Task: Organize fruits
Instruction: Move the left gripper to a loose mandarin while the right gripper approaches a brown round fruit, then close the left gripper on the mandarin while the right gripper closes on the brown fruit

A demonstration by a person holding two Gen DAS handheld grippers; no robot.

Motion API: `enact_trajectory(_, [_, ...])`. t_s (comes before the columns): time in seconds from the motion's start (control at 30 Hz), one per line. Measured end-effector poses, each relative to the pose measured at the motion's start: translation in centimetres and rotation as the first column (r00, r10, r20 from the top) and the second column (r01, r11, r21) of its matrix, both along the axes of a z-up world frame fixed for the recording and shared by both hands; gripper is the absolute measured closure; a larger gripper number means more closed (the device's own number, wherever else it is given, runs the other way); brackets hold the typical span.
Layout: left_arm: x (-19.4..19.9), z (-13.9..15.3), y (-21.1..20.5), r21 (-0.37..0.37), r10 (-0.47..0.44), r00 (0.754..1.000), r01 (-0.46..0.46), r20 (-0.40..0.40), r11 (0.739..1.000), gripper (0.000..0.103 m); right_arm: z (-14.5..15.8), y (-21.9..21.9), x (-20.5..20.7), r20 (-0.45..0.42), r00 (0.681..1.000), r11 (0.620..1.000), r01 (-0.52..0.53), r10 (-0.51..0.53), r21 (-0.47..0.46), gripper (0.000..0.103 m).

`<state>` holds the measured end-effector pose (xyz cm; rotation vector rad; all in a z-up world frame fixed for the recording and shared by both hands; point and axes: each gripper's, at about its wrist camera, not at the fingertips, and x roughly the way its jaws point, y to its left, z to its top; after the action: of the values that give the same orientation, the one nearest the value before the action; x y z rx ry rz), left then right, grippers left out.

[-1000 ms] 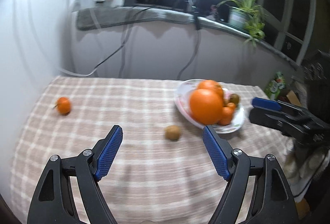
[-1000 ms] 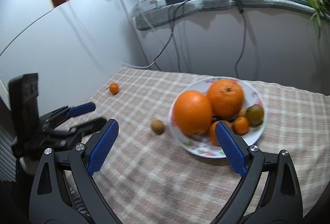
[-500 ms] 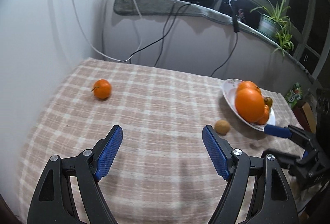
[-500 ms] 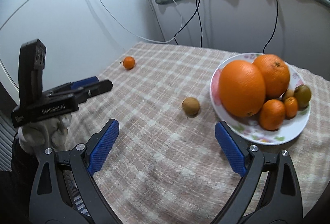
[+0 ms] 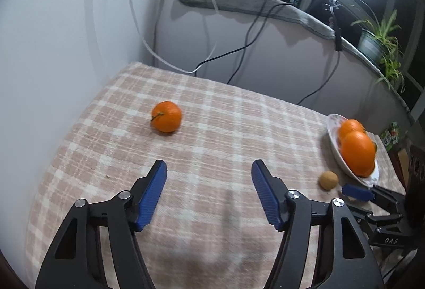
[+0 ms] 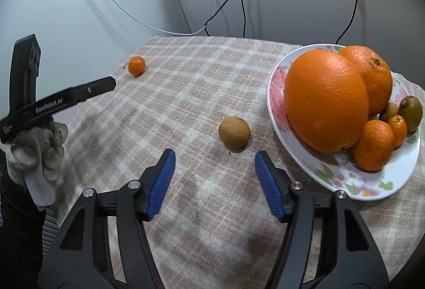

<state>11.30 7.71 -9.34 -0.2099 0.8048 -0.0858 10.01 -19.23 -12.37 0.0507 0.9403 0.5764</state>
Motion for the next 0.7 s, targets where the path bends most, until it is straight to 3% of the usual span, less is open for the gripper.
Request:
enact_trajectory(0.2, [2.0, -1.1, 1.7, -0.017, 0.021, 0.999, -0.021, -0.025, 1.000, 0.043, -0.1, 1.0, 0.8, 0.016, 1.000, 0.999, 0.020, -0.019, -0.047, 0.048])
enact_trajectory(0.57, [5.9, -2.3, 3.6, -0.011, 0.038, 0.998, -0.039, -0.054, 0.999, 0.045, 0.2, 3.0, 1.6, 0.065, 0.998, 0.988, 0.029, -0.020, -0.150, 0.049])
enact_trajectory(0.7, [6.9, -2.6, 4.0, -0.015, 0.040, 0.997, -0.041, -0.062, 0.999, 0.046, 0.1, 3.3, 1.8, 0.075, 0.997, 0.982, 0.036, -0.023, -0.187, 0.058])
